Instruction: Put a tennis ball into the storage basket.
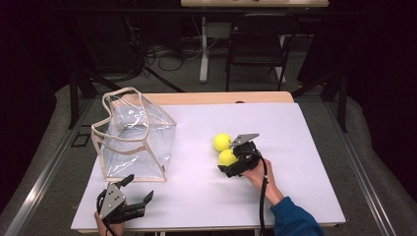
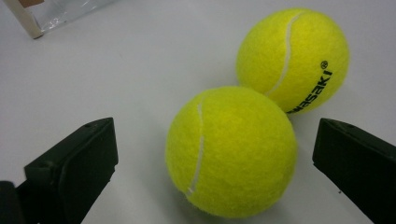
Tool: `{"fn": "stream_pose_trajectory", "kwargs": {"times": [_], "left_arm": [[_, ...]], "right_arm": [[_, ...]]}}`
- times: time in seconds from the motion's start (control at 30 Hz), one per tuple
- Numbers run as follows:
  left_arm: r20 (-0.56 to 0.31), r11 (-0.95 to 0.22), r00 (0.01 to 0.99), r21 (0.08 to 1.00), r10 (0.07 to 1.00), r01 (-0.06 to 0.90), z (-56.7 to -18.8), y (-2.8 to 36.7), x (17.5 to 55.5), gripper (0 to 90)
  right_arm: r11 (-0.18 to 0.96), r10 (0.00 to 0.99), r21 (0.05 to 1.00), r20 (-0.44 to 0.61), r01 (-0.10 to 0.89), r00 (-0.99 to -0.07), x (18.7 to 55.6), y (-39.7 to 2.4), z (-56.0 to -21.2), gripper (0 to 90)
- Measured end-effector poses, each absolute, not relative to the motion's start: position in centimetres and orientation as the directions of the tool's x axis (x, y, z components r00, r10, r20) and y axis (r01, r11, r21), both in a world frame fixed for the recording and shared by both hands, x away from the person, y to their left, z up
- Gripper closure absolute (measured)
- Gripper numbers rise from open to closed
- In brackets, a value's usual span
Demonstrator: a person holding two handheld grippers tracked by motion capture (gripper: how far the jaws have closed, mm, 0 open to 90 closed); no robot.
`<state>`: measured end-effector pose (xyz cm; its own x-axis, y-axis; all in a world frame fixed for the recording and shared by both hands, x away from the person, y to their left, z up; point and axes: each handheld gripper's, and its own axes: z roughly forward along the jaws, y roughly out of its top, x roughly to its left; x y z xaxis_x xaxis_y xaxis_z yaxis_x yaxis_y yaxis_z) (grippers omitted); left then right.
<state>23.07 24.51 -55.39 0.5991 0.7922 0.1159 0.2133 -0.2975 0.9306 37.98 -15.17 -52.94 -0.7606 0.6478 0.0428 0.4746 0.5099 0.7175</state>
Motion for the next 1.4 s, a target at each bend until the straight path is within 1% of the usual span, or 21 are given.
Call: {"fn": "stream_pose_trajectory", "kwargs": {"times": [0.23,0.33,0.43,0.47,0.5,0.63,0.67,0.77,1.4], "left_arm": [[0.115,-0.298,0.602,0.931,0.790,0.213,-55.39,24.56,23.11,16.0],[0.114,-0.297,0.603,0.931,0.790,0.213,-55.40,24.56,23.15,16.0],[0.113,-0.296,0.604,0.931,0.789,0.212,-55.40,24.58,23.14,16.0],[0.113,-0.296,0.603,0.931,0.790,0.213,-55.40,24.60,23.12,16.0],[0.110,-0.294,0.602,0.931,0.791,0.216,-55.41,24.62,23.11,16.0],[0.112,-0.296,0.606,0.931,0.788,0.214,-55.38,24.59,23.15,16.0],[0.111,-0.297,0.605,0.930,0.789,0.216,-55.37,24.56,23.13,16.0],[0.108,-0.291,0.603,0.932,0.790,0.215,-55.35,24.51,23.12,16.0],[0.110,-0.292,0.605,0.933,0.788,0.210,-55.32,24.65,23.13,16.0]], "right_arm": [[0.502,0.663,0.701,0.063,0.506,-0.746,38.45,-15.16,-53.57,0.0],[0.507,0.666,0.695,0.059,0.509,-0.744,38.51,-15.03,-53.70,1.6],[0.507,0.669,0.690,0.062,0.517,-0.740,38.57,-14.97,-53.84,6.6],[0.507,0.669,0.690,0.062,0.517,-0.740,38.57,-14.97,-53.84,6.6],[0.509,0.673,0.685,0.062,0.521,-0.737,38.61,-14.95,-53.90,13.6],[0.518,0.680,0.671,0.053,0.530,-0.731,38.64,-14.84,-53.97,16.5],[0.519,0.682,0.670,0.050,0.531,-0.730,38.60,-14.83,-53.97,19.7],[0.520,0.687,0.671,0.041,0.529,-0.726,38.53,-14.86,-53.94,24.3],[0.537,0.680,0.672,0.014,0.510,-0.733,38.14,-14.82,-53.15,25.5]]}}
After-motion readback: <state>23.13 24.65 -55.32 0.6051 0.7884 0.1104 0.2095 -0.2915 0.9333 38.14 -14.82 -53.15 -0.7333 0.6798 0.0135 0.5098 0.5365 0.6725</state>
